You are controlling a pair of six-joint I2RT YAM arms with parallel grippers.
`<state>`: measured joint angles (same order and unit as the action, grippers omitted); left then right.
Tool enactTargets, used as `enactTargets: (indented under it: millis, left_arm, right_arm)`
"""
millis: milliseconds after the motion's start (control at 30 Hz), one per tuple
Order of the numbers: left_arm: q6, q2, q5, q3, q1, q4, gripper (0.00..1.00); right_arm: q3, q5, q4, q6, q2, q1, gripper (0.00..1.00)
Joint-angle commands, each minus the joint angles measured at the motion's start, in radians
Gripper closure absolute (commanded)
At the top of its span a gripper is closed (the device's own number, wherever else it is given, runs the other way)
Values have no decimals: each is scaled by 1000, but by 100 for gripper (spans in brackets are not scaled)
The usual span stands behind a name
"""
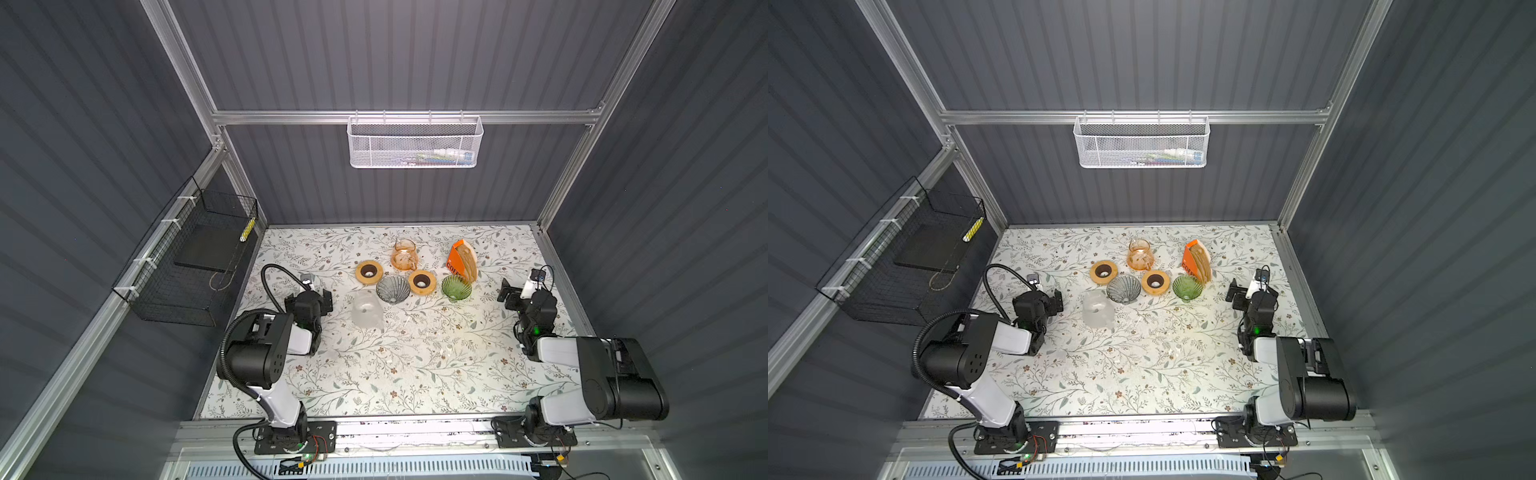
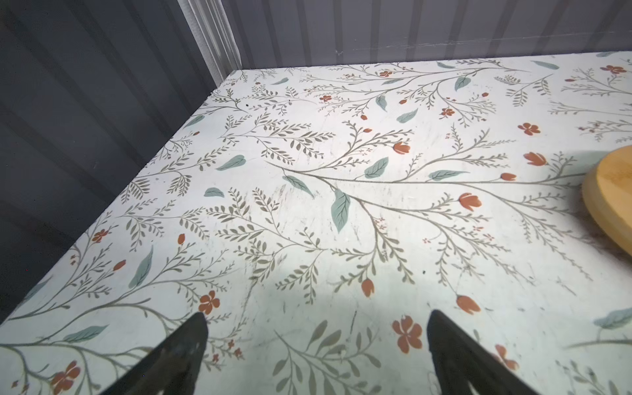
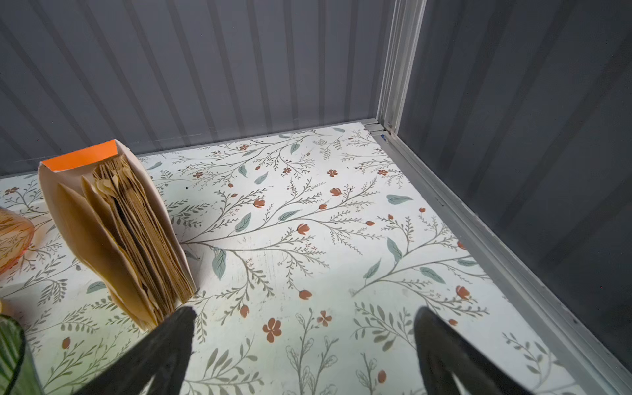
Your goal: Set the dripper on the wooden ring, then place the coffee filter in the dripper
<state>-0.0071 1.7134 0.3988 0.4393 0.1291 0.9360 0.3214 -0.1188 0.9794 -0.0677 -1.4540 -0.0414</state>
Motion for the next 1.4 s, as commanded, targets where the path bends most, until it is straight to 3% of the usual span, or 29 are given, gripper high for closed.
enactTargets:
  millis: [0, 1067, 1133, 1267, 1367]
  left_arm:
    - [-1, 3, -2, 13, -6, 14, 0]
    - [0, 3, 3, 11, -6, 18, 0]
    - [3, -32, 51, 9, 5, 5, 5]
    - [26, -158, 90, 72, 39, -203, 16]
    - [12, -232, 118, 144, 89, -360, 21]
  right_arm:
    - [-7, 4, 18, -1, -5, -2, 1]
    - [-10, -22, 22, -2, 6, 4, 1]
    - [-2, -79, -38, 4, 61, 26, 3]
    - [126, -111, -443, -50, 228, 45, 9]
    - [187, -115, -596, -89, 321, 77, 15]
